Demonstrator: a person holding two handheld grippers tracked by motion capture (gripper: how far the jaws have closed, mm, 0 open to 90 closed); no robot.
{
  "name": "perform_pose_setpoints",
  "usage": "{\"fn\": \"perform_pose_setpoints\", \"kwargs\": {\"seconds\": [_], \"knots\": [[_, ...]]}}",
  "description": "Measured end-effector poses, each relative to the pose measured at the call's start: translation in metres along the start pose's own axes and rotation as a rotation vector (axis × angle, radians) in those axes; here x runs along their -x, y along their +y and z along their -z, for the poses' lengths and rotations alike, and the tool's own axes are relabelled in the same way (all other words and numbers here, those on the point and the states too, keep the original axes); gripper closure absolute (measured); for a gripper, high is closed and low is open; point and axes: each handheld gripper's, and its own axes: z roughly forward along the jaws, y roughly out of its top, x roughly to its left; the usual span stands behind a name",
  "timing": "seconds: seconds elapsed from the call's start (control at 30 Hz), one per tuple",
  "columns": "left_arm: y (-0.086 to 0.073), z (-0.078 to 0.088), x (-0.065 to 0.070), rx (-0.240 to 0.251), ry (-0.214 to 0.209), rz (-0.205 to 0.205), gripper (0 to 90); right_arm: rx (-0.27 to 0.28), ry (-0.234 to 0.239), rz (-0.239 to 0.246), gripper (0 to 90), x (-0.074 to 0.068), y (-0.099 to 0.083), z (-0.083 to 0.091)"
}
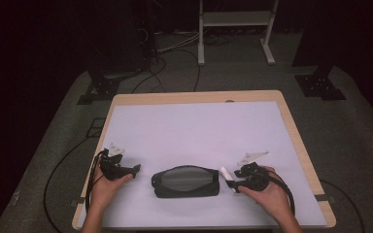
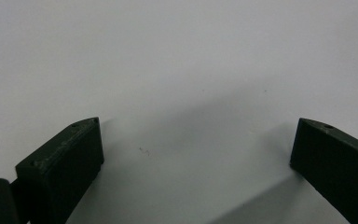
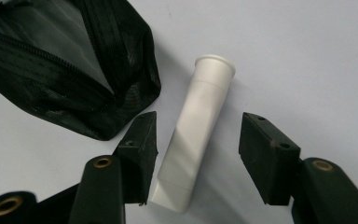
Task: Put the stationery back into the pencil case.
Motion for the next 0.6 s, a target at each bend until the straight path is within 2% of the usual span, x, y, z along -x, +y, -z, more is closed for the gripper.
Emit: {"fn": "perform_pose_setpoints", "kwargs": {"seconds": [0.4, 0.6], "knots": [[0.0, 0.0, 0.0, 0.0, 0.0, 0.0, 1.6, -0.048, -0.022, 0.034, 51.0, -0.0034, -0.0025, -0.0069], [0.0, 0.0, 0.0, 0.0, 0.0, 0.0, 1.6, -0.08, -0.053, 0.056, 55.2, -0.0041, -0.0029, -0.0091]]}}
